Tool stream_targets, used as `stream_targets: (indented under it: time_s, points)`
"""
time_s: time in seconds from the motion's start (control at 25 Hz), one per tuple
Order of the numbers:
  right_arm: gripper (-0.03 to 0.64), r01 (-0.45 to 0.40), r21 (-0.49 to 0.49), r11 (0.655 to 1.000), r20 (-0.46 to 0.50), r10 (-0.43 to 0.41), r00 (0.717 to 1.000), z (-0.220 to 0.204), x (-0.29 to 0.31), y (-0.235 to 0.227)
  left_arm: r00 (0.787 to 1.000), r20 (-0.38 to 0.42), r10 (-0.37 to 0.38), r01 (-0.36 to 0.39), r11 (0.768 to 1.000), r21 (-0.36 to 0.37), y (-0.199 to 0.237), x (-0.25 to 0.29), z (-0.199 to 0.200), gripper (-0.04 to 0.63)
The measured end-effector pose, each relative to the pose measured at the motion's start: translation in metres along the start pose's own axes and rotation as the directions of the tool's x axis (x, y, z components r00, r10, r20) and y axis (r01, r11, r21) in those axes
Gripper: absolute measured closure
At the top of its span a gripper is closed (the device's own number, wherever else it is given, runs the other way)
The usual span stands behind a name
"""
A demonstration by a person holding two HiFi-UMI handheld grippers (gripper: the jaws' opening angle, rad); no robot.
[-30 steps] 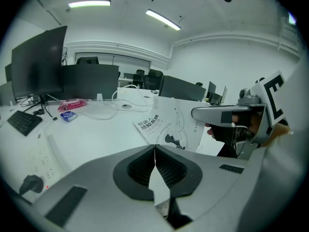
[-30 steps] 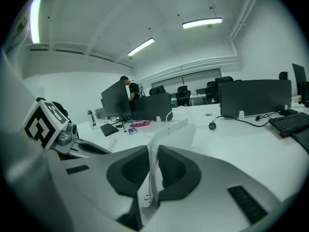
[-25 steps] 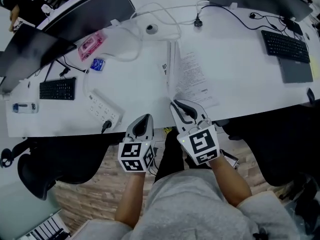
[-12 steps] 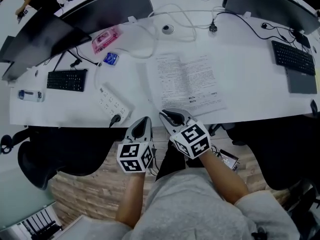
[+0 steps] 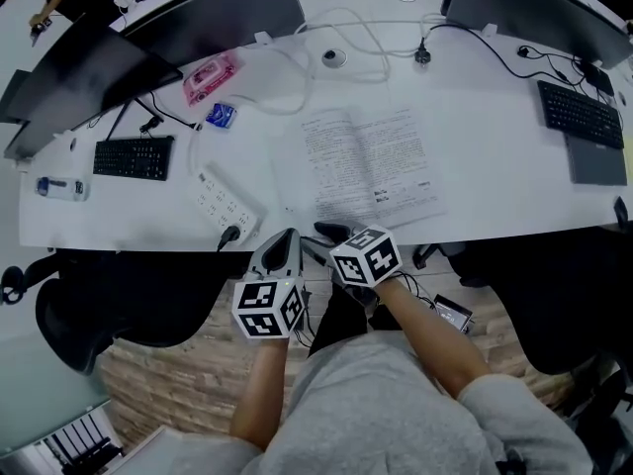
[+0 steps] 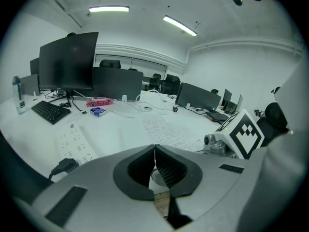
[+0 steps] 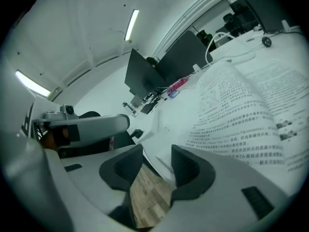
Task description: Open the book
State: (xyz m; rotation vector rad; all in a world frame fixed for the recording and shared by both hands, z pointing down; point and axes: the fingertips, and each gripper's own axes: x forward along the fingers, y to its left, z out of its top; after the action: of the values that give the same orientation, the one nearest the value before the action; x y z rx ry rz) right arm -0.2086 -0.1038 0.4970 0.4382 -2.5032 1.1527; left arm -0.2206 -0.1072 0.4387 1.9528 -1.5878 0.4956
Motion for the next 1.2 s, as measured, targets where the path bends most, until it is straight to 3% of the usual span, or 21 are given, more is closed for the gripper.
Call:
stream_targets:
  time_s: [0.12, 0.2, 0.36, 0.48, 0.56, 0.72, 0.88, 1.0, 1.2]
  points:
    - [0.437, -0.061, 0.1, 0.993, -0.069, 0.068, 0.995, -0.019, 0.008, -0.002, 1.0, -0.002, -0.001, 0.001, 1.0, 0.002, -0.002, 0.0, -0.001, 0.584]
    - [0.437, -0.061, 0.115, 0.992, -0.084, 0.071, 0.994, -0.027, 0.007, -0.004, 1.0, 0.0, -0.002, 0.002, 1.0, 0.003, -0.003, 0.0, 0.0, 0.584]
    - [0.437, -0.071, 0.017, 0.997, -0.101, 0.072, 0.992, -0.033, -0.005, 0.007, 1.0, 0.003, -0.011, 0.011, 1.0, 0.007, -0.005, 0.0, 0.001, 0.584]
    - [0.441, -0.054, -0.049, 0.997, -0.062, 0.051, 0.997, -0.025, -0.028, 0.007, 1.0, 0.009, -0.025, 0.025, 1.0, 0.014, -0.013, 0.003, 0.004, 0.584]
    - [0.482, -0.026, -0.061, 0.998, -0.024, 0.024, 0.999, -0.018, -0.047, 0.003, 0.999, 0.015, -0.038, 0.037, 0.999, 0.023, -0.019, 0.005, 0.007, 0.584]
    - [0.542, 0.06, -0.098, 0.993, 0.06, -0.054, 0.997, 0.001, -0.093, -0.013, 0.997, 0.034, -0.065, 0.063, 0.997, 0.047, -0.033, 0.007, 0.014, 0.584]
    - [0.565, 0.188, -0.207, 0.96, 0.13, -0.164, 0.978, 0.024, -0.156, -0.022, 0.995, 0.061, -0.084, 0.079, 0.994, 0.077, -0.047, 0.002, 0.025, 0.584]
    - [0.569, 0.319, -0.241, 0.917, 0.181, -0.28, 0.943, 0.03, -0.212, -0.028, 0.993, 0.07, -0.099, 0.092, 0.992, 0.089, -0.06, -0.009, 0.025, 0.584]
    - [0.569, 0.451, -0.186, 0.873, 0.289, -0.391, 0.874, 0.032, -0.299, -0.026, 0.986, 0.096, -0.135, 0.124, 0.986, 0.114, -0.085, -0.025, 0.028, 0.584]
